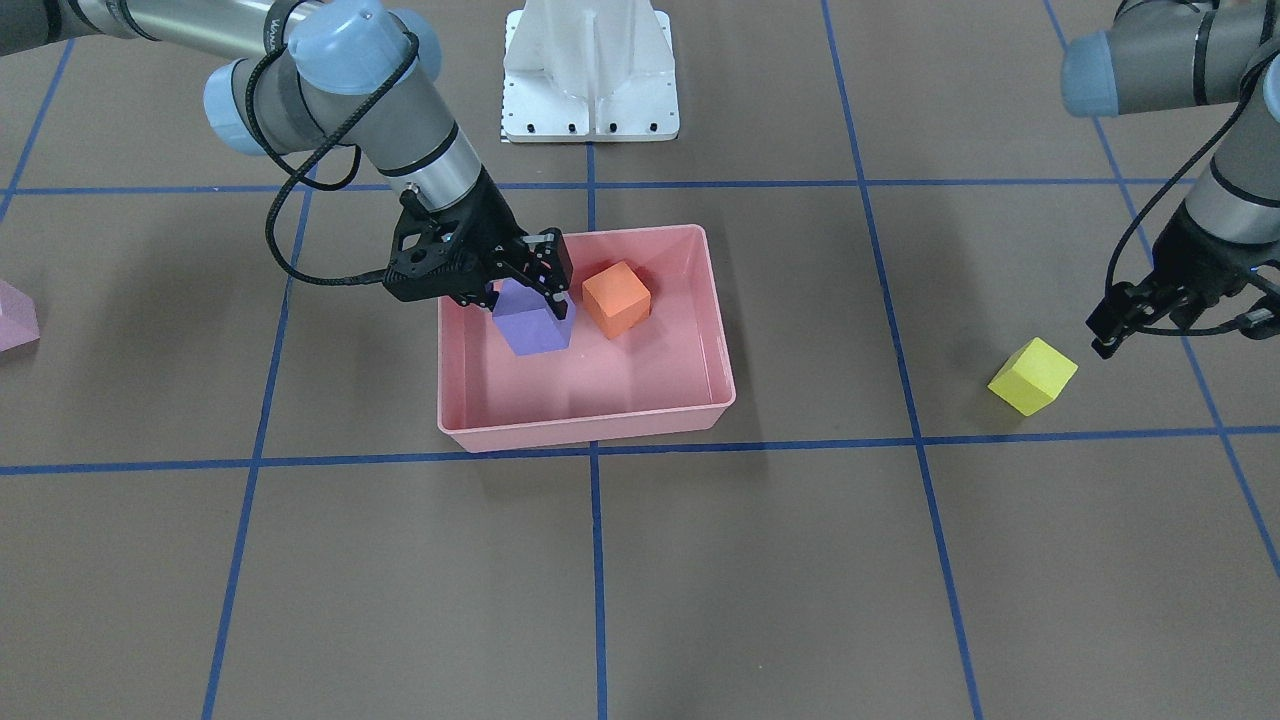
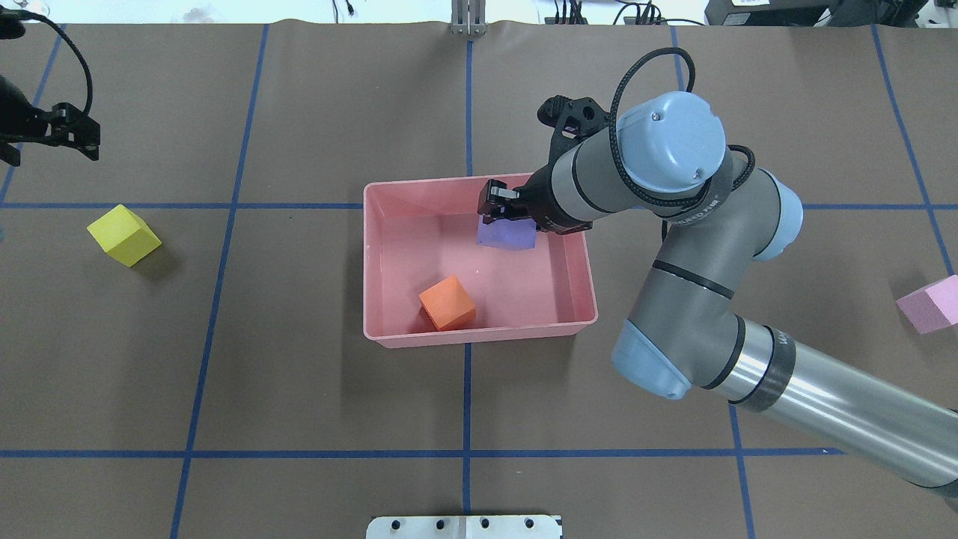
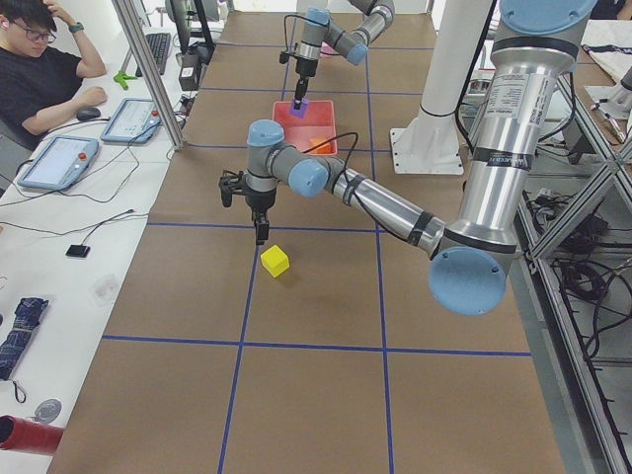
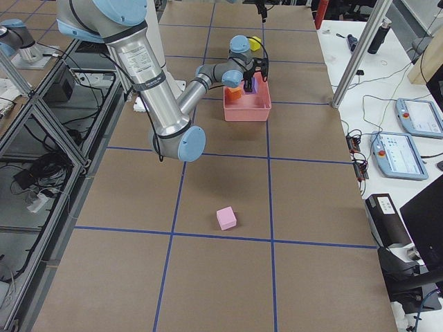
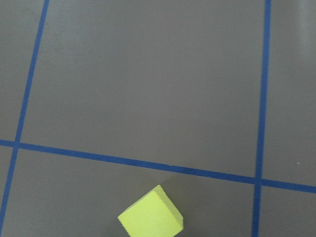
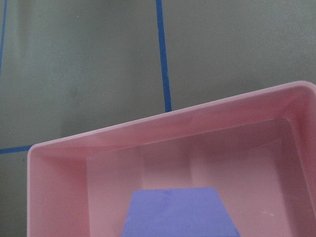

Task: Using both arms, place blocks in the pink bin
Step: 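Lower the purple cube into the bin while the left gripper reaches the yellow cube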

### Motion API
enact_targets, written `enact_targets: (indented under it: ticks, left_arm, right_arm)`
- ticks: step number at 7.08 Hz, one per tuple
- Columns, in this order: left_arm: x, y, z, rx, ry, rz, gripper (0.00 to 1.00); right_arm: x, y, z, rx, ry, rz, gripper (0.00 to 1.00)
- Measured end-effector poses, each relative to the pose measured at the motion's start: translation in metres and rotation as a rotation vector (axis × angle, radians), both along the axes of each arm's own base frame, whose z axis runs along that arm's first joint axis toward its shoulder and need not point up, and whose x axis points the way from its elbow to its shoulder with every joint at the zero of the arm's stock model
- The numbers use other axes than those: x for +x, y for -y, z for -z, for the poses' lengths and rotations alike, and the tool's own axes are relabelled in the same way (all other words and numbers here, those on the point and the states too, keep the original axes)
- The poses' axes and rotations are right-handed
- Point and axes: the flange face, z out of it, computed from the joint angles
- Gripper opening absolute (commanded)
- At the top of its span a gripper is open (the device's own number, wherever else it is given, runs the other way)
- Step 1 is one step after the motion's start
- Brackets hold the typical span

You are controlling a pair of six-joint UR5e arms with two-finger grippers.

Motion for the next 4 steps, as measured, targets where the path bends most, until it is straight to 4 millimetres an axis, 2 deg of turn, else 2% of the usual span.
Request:
enact_targets:
  ticks: [1,3,4]
  left_arm:
    - [0.014,0.003,-0.015,-0.025,-0.009,0.075,1.0]
    - [0.077,-0.007,-0.046,-0.031,0.014,0.187,1.0]
    - [0.094,-0.014,-0.055,-0.033,0.023,0.206,1.0]
  right_arm:
    - [-0.001,0.001,-0.001,-0.002,0.0,-0.002,1.0]
    - [0.001,0.001,0.001,0.004,0.003,-0.004,1.0]
    - [0.003,0.002,0.003,0.006,0.006,-0.006,1.0]
